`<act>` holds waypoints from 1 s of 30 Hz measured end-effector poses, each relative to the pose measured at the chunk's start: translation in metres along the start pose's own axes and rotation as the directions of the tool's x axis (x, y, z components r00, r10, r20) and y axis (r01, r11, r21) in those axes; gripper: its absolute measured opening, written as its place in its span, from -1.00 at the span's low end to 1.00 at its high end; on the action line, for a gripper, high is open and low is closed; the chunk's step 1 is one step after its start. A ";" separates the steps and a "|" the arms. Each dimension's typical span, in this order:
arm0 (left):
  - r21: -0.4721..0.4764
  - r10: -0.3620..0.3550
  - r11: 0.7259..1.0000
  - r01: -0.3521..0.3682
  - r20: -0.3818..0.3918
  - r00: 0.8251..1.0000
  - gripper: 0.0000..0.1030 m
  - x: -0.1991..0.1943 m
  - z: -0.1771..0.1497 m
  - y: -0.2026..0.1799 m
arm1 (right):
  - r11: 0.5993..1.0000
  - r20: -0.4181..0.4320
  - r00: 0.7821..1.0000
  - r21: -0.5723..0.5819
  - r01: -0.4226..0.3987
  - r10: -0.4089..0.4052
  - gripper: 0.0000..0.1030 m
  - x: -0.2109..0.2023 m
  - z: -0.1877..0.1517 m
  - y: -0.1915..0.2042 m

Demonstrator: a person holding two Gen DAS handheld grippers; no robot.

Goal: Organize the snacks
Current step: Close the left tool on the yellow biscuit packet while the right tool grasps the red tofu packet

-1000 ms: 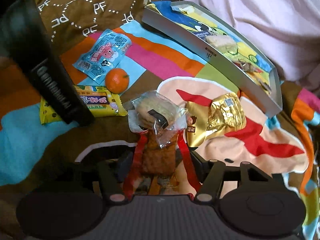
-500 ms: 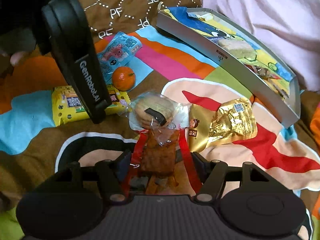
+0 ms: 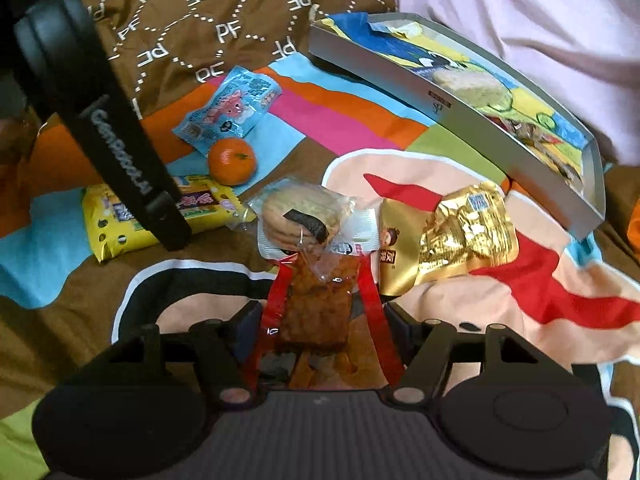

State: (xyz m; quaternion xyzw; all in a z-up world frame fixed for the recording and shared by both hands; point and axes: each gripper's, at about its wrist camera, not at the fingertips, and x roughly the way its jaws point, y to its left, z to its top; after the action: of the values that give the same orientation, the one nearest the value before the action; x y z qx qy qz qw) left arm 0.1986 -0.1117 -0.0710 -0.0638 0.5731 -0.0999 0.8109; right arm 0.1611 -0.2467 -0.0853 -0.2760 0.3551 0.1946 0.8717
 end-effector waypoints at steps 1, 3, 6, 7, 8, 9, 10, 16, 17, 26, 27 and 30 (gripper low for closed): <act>0.006 -0.007 1.000 0.007 0.006 1.000 -0.03 0.000 -0.002 0.002 | 1.000 -0.001 1.000 0.005 0.000 0.000 0.39 0.000 0.000 0.000; 0.022 -0.024 0.999 0.024 0.024 0.999 -0.03 -0.001 -0.004 0.007 | 1.000 -0.002 1.000 0.016 0.000 0.000 0.41 -0.002 -0.002 -0.002; 0.086 -0.042 0.996 0.037 0.062 0.997 -0.04 -0.006 -0.005 0.018 | 0.998 -0.008 1.000 0.056 -0.009 0.009 0.47 -0.003 -0.006 -0.007; 0.114 -0.050 0.993 0.041 0.080 0.996 -0.04 -0.007 -0.008 0.019 | 0.998 -0.009 1.000 0.067 -0.010 0.011 0.49 -0.005 -0.008 -0.008; 0.132 -0.058 0.990 0.046 0.092 0.994 -0.04 -0.008 -0.007 0.022 | 0.997 -0.012 1.000 0.076 -0.011 0.012 0.50 -0.006 -0.009 -0.009; 0.147 -0.070 0.988 0.053 0.107 0.992 -0.03 -0.008 -0.010 0.024 | 0.997 -0.014 1.000 0.082 -0.012 0.013 0.51 -0.006 -0.010 -0.010; 0.158 -0.085 0.985 0.065 0.124 0.989 -0.04 -0.008 -0.014 0.027 | 0.996 -0.013 1.000 0.084 -0.012 0.013 0.52 -0.007 -0.011 -0.010; 0.160 -0.156 0.979 0.125 0.197 0.968 -0.04 -0.006 -0.025 0.042 | 0.992 -0.023 1.000 0.125 -0.015 0.018 0.50 -0.005 -0.013 -0.011; 0.160 -0.163 0.979 0.130 0.212 0.964 -0.04 -0.007 -0.028 0.043 | 0.991 -0.028 0.999 0.135 -0.015 0.019 0.45 -0.005 -0.013 -0.010; 0.158 -0.177 0.978 0.136 0.280 0.944 -0.06 -0.006 -0.044 0.033 | 0.977 -0.017 0.982 -0.111 0.183 -0.186 0.10 -0.006 -0.001 0.044; 0.149 -0.182 0.978 0.144 0.279 0.943 -0.06 -0.007 -0.045 0.034 | 0.969 -0.015 0.978 -0.139 0.202 -0.206 0.07 -0.005 -0.001 0.049; 0.134 -0.202 0.976 0.171 0.273 0.940 -0.06 -0.009 -0.047 0.035 | 0.974 -0.024 0.979 -0.114 0.197 -0.201 -0.01 -0.006 0.001 0.048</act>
State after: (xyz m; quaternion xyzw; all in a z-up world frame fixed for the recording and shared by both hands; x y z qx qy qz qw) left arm 0.1549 -0.0754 -0.0858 -0.0874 0.4352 -0.1971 0.8741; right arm 0.1322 -0.2095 -0.0972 -0.3615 0.3297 0.1205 0.8638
